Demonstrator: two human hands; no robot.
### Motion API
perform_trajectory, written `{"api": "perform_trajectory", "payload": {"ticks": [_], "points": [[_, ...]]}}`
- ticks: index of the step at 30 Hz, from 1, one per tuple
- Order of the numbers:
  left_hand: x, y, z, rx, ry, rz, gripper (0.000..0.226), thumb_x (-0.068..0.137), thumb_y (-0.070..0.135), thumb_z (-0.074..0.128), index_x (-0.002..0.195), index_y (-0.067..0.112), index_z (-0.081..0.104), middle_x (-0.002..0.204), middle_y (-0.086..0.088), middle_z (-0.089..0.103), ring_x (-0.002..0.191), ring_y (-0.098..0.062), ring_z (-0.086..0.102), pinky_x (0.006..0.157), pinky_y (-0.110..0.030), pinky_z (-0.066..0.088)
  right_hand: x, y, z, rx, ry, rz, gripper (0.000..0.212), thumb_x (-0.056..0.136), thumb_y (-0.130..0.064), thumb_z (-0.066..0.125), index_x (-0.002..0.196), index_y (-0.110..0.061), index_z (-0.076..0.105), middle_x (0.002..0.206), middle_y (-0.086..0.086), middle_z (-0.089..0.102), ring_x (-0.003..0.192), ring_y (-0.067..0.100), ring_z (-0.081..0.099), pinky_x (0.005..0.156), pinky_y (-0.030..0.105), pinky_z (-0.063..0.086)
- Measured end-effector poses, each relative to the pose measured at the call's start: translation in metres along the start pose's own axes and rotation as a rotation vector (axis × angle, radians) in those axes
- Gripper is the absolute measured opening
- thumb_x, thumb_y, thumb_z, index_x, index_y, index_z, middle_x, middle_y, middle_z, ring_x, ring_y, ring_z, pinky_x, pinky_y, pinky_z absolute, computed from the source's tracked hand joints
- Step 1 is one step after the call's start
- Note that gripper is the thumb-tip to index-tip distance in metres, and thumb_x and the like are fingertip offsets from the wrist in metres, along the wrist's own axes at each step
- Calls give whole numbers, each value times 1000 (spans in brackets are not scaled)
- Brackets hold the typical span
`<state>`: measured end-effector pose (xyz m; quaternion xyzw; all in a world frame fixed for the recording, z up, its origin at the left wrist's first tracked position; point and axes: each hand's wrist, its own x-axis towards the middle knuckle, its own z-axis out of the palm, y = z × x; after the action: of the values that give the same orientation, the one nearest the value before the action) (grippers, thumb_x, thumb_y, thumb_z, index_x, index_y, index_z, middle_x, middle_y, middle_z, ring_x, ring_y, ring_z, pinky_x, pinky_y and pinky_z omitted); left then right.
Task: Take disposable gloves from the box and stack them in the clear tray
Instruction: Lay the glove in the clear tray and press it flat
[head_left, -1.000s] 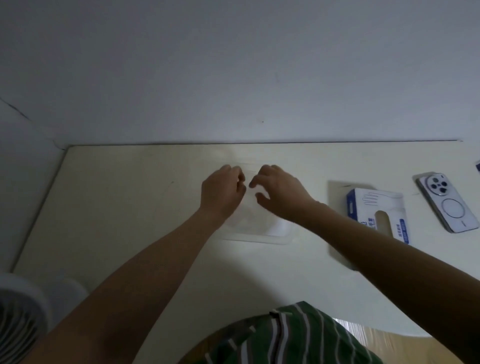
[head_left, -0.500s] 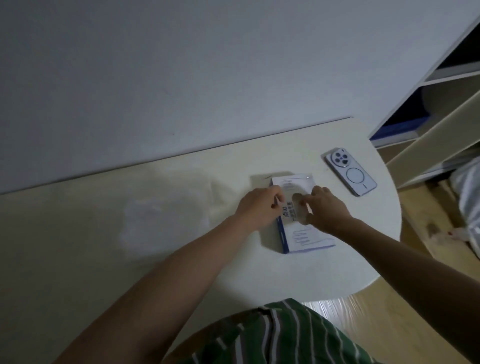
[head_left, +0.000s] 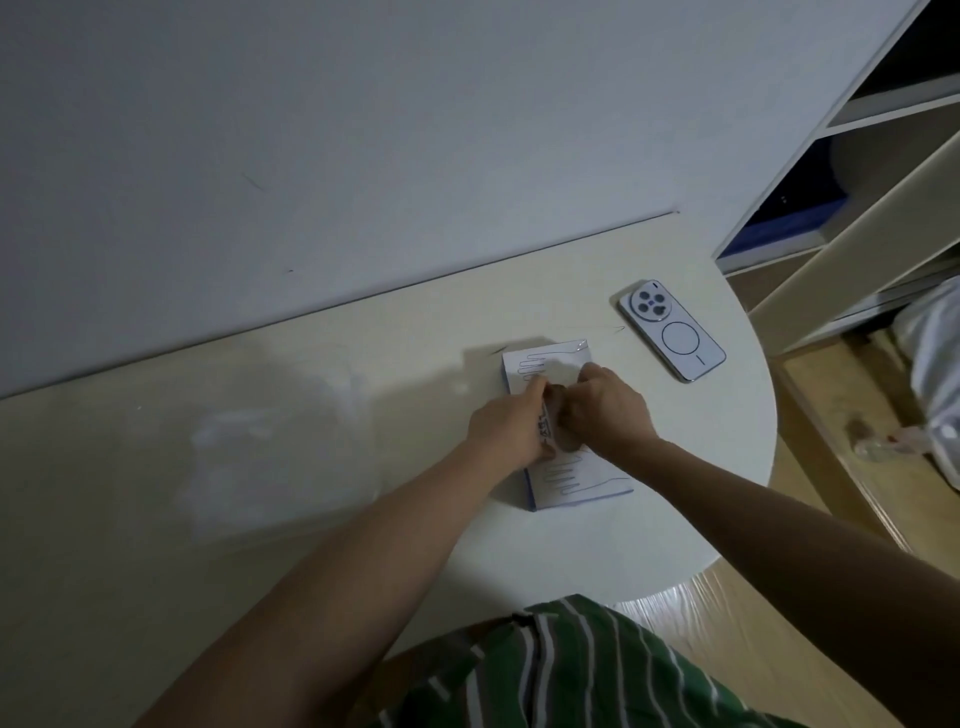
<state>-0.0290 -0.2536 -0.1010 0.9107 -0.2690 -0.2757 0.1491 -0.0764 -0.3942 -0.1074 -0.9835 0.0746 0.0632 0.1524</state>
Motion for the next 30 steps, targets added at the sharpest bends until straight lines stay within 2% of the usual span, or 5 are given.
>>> {"api": "perform_trajectory", "payload": {"ticks": [7, 14, 21, 25, 30], "points": [[2, 1, -2, -53, -25, 0, 79, 74, 40, 75, 132, 21, 25, 87, 2, 51, 87, -29, 62, 68, -32, 42, 3, 8, -42, 631, 120, -113, 7, 93, -15, 63, 91, -9, 63, 103, 3, 62, 94, 11, 59, 82, 19, 48], [1, -10, -6, -268, -80, 5, 82, 76, 37, 78, 137, 14, 27, 98, -3, 61, 94, -27, 63, 73, -32, 46, 16, -5, -67, 937, 146, 106, 22, 97, -23, 56, 84, -4, 53, 72, 6, 56, 59, 9, 54, 51, 23, 47], [-22, -28, -26, -426, 327, 202, 118, 59, 40, 91, 145, 12, 15, 139, -5, 19, 129, -21, 33, 109, -32, 34, 19, -16, -64, 1050, 65, 337, 34, 99, -30, 53, 97, 4, 55, 82, 16, 59, 52, 19, 56, 51, 32, 45], [-38, -28, -38, -421, 473, 356, 72, 70, 30, 82, 128, 12, 44, 128, -5, 36, 119, -15, 41, 103, -29, 40, 22, -37, -67, 1064, -12, 361, 34, 99, -31, 50, 96, 1, 58, 82, 13, 59, 50, 13, 58, 46, 23, 47], [-52, -34, -56, -617, 734, 139, 14, 89, 11, 63, 103, 8, 61, 99, 0, 67, 89, -16, 62, 78, -27, 49, 27, -66, -71, 1256, -74, 394, 31, 100, -27, 51, 76, -7, 52, 61, 10, 47, 48, 17, 43, 51, 29, 34]]}}
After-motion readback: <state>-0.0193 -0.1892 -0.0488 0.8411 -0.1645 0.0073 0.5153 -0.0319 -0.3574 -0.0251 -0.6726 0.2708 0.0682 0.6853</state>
